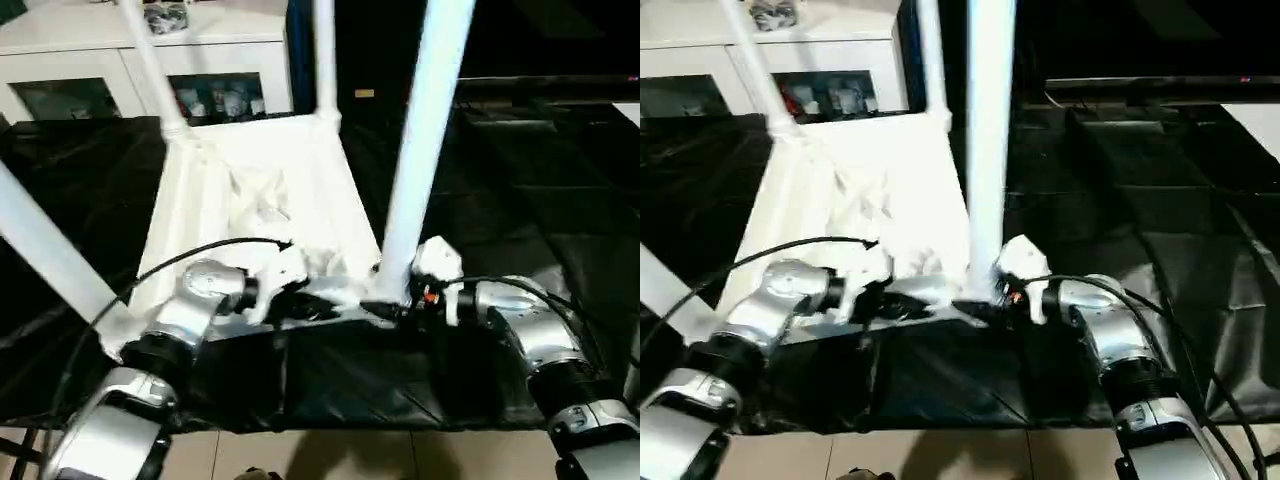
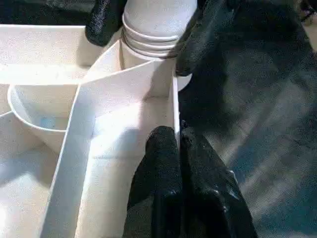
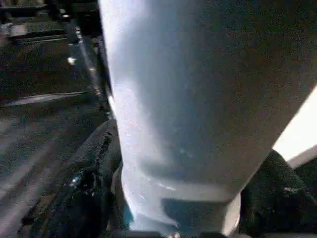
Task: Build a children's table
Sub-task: Rotate leg to tighten
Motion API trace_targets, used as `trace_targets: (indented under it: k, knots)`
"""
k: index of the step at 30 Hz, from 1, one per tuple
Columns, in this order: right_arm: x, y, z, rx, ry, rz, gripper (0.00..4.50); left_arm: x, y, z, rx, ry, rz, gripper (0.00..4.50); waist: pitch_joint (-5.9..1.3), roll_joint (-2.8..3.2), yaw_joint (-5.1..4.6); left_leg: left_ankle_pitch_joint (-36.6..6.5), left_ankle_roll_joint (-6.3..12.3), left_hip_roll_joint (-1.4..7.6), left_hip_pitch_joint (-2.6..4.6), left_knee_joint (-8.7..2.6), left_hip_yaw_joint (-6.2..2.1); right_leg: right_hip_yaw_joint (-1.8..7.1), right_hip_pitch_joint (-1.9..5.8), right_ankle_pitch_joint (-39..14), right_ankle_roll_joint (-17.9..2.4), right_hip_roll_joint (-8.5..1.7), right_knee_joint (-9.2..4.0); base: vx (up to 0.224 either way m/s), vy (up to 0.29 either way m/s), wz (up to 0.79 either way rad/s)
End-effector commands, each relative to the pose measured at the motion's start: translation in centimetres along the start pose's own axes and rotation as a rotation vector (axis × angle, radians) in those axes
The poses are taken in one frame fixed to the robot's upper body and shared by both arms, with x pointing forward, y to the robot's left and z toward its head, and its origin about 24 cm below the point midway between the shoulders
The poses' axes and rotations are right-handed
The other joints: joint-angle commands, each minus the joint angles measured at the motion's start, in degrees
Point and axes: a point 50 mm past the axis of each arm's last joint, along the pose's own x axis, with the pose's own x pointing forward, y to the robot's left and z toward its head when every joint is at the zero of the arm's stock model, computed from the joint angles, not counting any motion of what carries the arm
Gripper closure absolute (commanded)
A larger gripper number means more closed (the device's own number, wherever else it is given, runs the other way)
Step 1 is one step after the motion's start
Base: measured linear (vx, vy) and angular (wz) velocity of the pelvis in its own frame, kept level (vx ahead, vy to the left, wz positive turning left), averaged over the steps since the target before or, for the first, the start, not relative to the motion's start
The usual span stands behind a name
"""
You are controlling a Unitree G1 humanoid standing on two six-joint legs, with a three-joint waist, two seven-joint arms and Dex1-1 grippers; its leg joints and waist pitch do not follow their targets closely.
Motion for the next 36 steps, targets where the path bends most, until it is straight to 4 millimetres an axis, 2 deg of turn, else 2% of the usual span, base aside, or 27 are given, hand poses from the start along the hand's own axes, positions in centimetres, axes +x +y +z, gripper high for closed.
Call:
trace_targets:
  k: [1, 3, 4, 9, 10, 11, 12, 13, 14, 15, 16, 17, 18, 19, 22, 23, 24, 25, 27, 28, 29, 30, 31, 32, 35, 36]
  knots:
    - [-0.2, 0.2, 0.0, 0.002, 0.011, 0.021, 1.59, 0.2, -0.4, 0.2, 0.032, 0.01, -0.074, 4.5, -3.51, -0.52, -0.18, -19.19, 3.26, 1.32, 1.77, -3.74, -0.36, 0.75, 2.16, -13.28, -14.76, -1.15, -3.23, 0.0, 0.0, 0.0]
    - [-0.1, 0.3, 0.0, 0.004, 0.012, 0.042, 1.68, -0.1, -0.2, 0.2, 0.028, 0.012, -0.079, 4.5, -3.42, -0.49, -0.18, -19.53, 2.84, 1.29, 1.68, -3.83, -0.39, 0.77, 2.18, -13.79, -14.62, -1.17, -3.26, 0.0, 0.0, 0.0]
    - [-0.1, 0.3, 0.0, 0.004, 0.012, 0.042, 1.72, -0.1, -0.2, 0.2, 0.028, 0.012, -0.079, 4.5, -3.42, -0.17, -0.17, -19.78, 2.68, 1.27, 1.71, -3.84, -0.42, 0.75, 2.16, -14.05, -14.56, -1.19, -3.22, 0.0, 0.0, 0.0]
    - [0.5, 0.4, -0.1, 0.026, -0.017, -0.009, 1.76, 0.2, 0.1, 0.2, 0.008, 0.008, -0.028, 4.5, -3.45, -0.33, -0.26, -19.66, 2.37, 1.2, 1.64, -3.86, -0.45, 0.74, 2.22, -14.23, -14.32, -1.19, -3.27, 0.0, 0.0, 0.0]
    - [1.4, 0.1, -0.5, 0.052, -0.018, -0.158, 1.76, 1.1, 0.6, 0.2, -0.013, 0.031, 0.069, 4.5, -3.32, -1.19, -0.25, -19.59, 2.4, 1.27, 1.51, -3.93, -0.4, 0.8, 2.14, -14.93, -14.01, -1.2, -3.32, 0.0, 0.0, 0.0]
    - [1.4, 0.1, -0.5, 0.052, -0.018, -0.162, 1.76, 1.1, 0.6, 0.2, -0.014, 0.031, 0.072, 4.5, -3.2, -0.92, -0.34, -19.51, 2.01, 1.32, 1.53, -4.02, -0.45, 0.95, 1.99, -15.62, -13.72, -1.28, -3.31, 0.0, 0.0, 0.0]
    - [2.1, -0.1, -0.9, 0.086, -0.012, -0.293, 1.76, 1.9, 1.0, 0.4, -0.033, 0.028, 0.14, 4.5, -3.03, -0.65, -0.56, -21.03, 0.88, 1.18, 1.71, -4.21, -0.55, 0.93, 1.78, -19.14, -12.69, -1.32, -3.62, 0.0, 0.0, 0.0]
    - [2.5, -0.3, -1.1, 0.109, -0.009, -0.372, 1.77, 2.3, 1.1, 0.6, -0.05, 0.025, 0.18, 4.5, -2.87, -0.93, -0.95, -22.56, -0.33, 0.97, 1.88, -4.31, -0.7, 0.88, 1.65, -22.93, -11.33, -1.31, -3.97, 0.0, 0.0, 0.0]
    - [3.2, -0.4, -1.3, 0.166, -0.017, -0.481, 1.77, 3.1, 1.5, 1.0, -0.065, 0.023, 0.248, 4.5, -2.84, -0.97, -1.04, -23.33, -0.61, 0.85, 1.98, -4.34, -0.84, 0.83, 1.64, -24.81, -10.65, -1.39, -4.19, 0.0, 0.0, 0.0]
    - [3.3, -0.5, -1.3, 0.183, -0.019, -0.508, 1.77, 3.3, 1.5, 1.1, -0.068, 0.022, 0.265, 4.5, -2.83, -1.09, -1.28, -23.85, -0.87, 0.86, 1.96, -4.36, -0.9, 0.92, 1.5, -25.84, -10.1, -1.38, -4.25, 0.0, 0.0, 0.0]
    - [3.9, -0.5, -1.3, 0.217, -0.026, -0.562, 1.77, 3.9, 1.5, 1.3, -0.084, 0.017, 0.29, 4.5, -2.72, -1.07, -1.75, -25.47, -1.25, 0.69, 2.14, -4.39, -1.09, 0.78, 1.24, -29.26, -8.69, -1.4, -4.81, 0.0, 0.0, 0.0]
    - [4.9, -0.5, -1.3, 0.255, -0.022, -0.636, 1.77, 4.8, 1.6, 1.7, -0.104, 0.006, 0.337, 4.5, -2.71, -1.3, -1.92, -25.85, -1.03, 0.64, 2.08, -4.4, -1.12, 0.74, 1.21, -29.96, -8.32, -1.38, -4.97, 0.0, 0.0, 0.0]
    - [5.5, -0.5, -1.3, 0.277, -0.015, -0.683, 1.77, 5.3, 1.6, 1.9, -0.119, -0.003, 0.366, 4.5, -2.64, -1.16, -2.26, -26.01, -1.03, 0.54, 1.84, -4.47, -1.24, 0.66, 1.24, -30.78, -7.81, -1.39, -5.04, 0.0, 0.0, 0.0]
    - [5.8, -0.5, -1.3, 0.284, -0.014, -0.691, 1.78, 5.5, 1.6, 2.0, -0.122, -0.002, 0.375, 4.5, -2.65, -1.15, -2.46, -26.13, -1.08, 0.48, 1.78, -4.41, -1.32, 0.55, 1.21, -31.28, -7.53, -1.39, -5.07, 0.0, 0.0, 0.0]
    - [9.0, 0.1, 0.2, 0.313, -0.024, -0.699, 1.78, 7.2, 1.3, 2.1, -0.118, 0.024, 0.428, 4.5, -2.6, -1.26, -3.17, -27.96, -0.45, 0.2, 2.08, -4.19, -1.42, 0.28, 0.67, -33.71, -6.34, -1.27, -5.84, 0.0, 0.0, 0.0]
    - [9.0, 0.1, 0.2, 0.313, -0.024, -0.699, 1.78, 7.2, 1.3, 2.1, -0.118, 0.024, 0.428, 4.5, -2.55, -1.2, -3.31, -28.26, -0.36, 0.17, 2.05, -4.15, -1.47, 0.25, 0.59, -34.1, -6.24, -1.32, -5.9, 0.0, 0.0, 0.0]
    - [9.2, 0.0, 1.0, 0.259, -0.057, -0.702, 1.22, 7.3, 1.1, 2.2, -0.106, 0.02, 0.403, 4.5, -2.49, -1.41, -3.55, -28.75, -0.05, 0.13, 1.88, -4.19, -1.51, 0.13, 0.67, -34.94, -5.71, -1.25, -6.1, 0.0, 0.0, 0.0]
    - [9.2, 0.0, 1.0, 0.257, -0.059, -0.702, 1.22, 7.3, 1.1, 2.2, -0.106, 0.02, 0.402, 4.5, -2.52, -1.31, -3.48, -28.87, 0.08, 0.12, 1.92, -4.18, -1.55, 0.16, 0.57, -35.59, -5.21, -1.3, -6.17, 0.0, 0.0, 0.0]
    - [8.2, -0.6, 1.5, 0.207, -0.088, -0.707, 1.01, 7.1, 0.8, 2.2, -0.084, 0.005, 0.36, 4.5, -2.64, -1.28, -3.47, -28.5, 0.32, 0.23, 1.78, -4.32, -1.62, 0.23, 0.71, -34.38, -5.35, -1.3, -6.05, 0.0, 0.0, 0.0]
    - [8.2, -0.7, 1.5, 0.205, -0.088, -0.707, 0.9, 7.1, 0.8, 2.2, -0.084, 0.005, 0.359, 4.5, -2.8, -1.55, -3.35, -27.58, 0.57, 0.33, 1.51, -4.44, -1.65, 0.29, 1.0, -32.52, -5.84, -1.32, -5.7, 0.0, 0.0, 0.0]
    - [7.2, -1.2, 1.4, 0.183, -0.097, -0.704, 0.78, 6.7, 0.8, 2.2, -0.066, -0.005, 0.35, 4.5, -2.85, -1.45, -3.29, -27.12, 0.67, 0.4, 1.41, -4.54, -1.65, 0.35, 1.1, -31.44, -6.12, -1.34, -5.62, 0.0, 0.0, 0.0]
    - [7.1, -1.2, 1.3, 0.183, -0.098, -0.703, 0.7, 6.6, 0.8, 2.2, -0.066, -0.005, 0.349, 4.5, -2.94, -1.64, -3.26, -26.4, 1.02, 0.53, 1.14, -4.6, -1.62, 0.41, 1.34, -28.99, -6.88, -1.34, -5.29, 0.0, 0.0, 0.0]
    - [6.6, -1.5, 1.2, 0.186, -0.103, -0.695, 0.63, 6.4, 0.8, 2.1, -0.073, -0.009, 0.351, 4.5, -2.99, -1.55, -3.15, -25.68, 1.19, 0.63, 1.23, -4.6, -1.47, 0.54, 1.28, -26.36, -7.91, -1.27, -5.09, 0.0, 0.0, 0.0]
    - [6.5, -1.6, 1.2, 0.187, -0.103, -0.695, 0.44, 6.4, 0.8, 2.1, -0.073, -0.01, 0.351, 4.5, -3.02, -1.62, -3.16, -25.44, 1.37, 0.65, 1.27, -4.56, -1.38, 0.58, 1.3, -25.16, -8.46, -1.24, -5.02, 0.0, 0.0, 0.0]
    - [4.9, -2.1, 0.8, 0.143, -0.096, -0.606, 0.3, 5.4, 1.1, 2.0, -0.073, -0.037, 0.33, 4.5, -3.06, -1.72, -2.83, -23.71, 2.53, 0.64, 1.22, -4.3, -1.0, 0.78, 1.55, -21.13, -10.53, -1.26, -4.7, 0.0, 0.0, 0.0]
    - [4.3, -2.1, 0.7, 0.128, -0.094, -0.561, 0.19, 4.9, 1.1, 2.1, -0.059, -0.048, 0.304, 4.5, -3.19, -1.82, -2.68, -22.35, 3.07, 0.58, 1.08, -4.15, -0.93, 0.75, 1.89, -19.81, -11.04, -1.34, -4.52, 0.0, 0.0, 0.0]
